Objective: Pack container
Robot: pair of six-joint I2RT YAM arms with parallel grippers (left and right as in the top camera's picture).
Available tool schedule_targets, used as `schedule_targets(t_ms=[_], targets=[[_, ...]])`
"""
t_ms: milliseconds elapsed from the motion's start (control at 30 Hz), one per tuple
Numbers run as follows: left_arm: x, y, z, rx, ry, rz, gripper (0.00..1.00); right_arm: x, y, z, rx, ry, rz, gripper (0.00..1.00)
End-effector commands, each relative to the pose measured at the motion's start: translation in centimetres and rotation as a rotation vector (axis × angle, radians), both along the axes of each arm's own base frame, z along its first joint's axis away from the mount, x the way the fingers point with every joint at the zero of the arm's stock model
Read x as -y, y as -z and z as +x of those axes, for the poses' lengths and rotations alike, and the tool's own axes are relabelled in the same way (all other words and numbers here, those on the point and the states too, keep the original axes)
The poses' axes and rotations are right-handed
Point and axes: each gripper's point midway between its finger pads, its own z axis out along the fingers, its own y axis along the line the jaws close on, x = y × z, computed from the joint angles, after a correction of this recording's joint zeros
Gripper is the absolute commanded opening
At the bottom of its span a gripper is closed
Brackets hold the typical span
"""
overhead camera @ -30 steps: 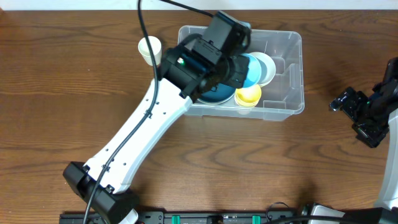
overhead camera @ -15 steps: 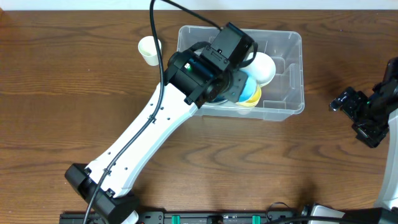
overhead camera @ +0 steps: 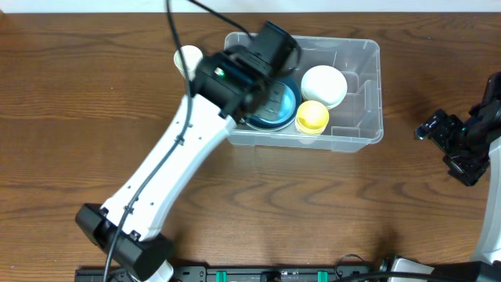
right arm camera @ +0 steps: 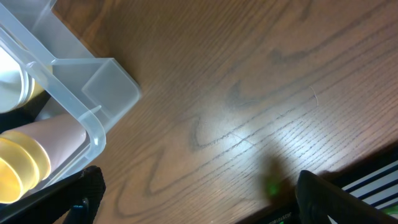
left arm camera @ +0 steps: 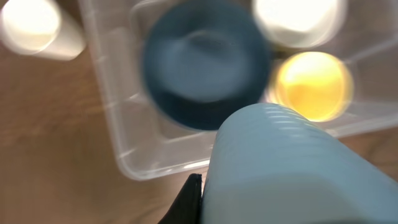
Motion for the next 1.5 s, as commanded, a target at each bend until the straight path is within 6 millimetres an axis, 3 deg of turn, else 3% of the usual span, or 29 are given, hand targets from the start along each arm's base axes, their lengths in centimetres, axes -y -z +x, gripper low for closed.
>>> schedule_targets(t_ms=[0,600,933,1200,1467], targets=[[-2.0,1.3,0.9,-0.068,-0.118,0.002,0.06,0.1,-0.3,-0.1,0.009,0.016,-0.001,0.99],[-4.4,7.2,2.4,-0.257,-0.235,0.051,0.06,0.1,-0.3,-0.1,0.009,0.016,-0.001,0.99],[-5.2,7.9,3.0,-0.271,-0.266,0.055,0.06,0.1,-0.3,-0.1,0.009,0.016,-0.001,0.99],[-6.5,9.7,3.4,-0.339,-0.327,0.053,0.06,0.1,-0.3,-0.1,0.009,0.016,-0.001,0.99],[-6.6,9.8,3.4,-0.343,-0.327,0.056,0.06,0.1,-0.3,-0.1,0.009,0.016,-0.001,0.99]])
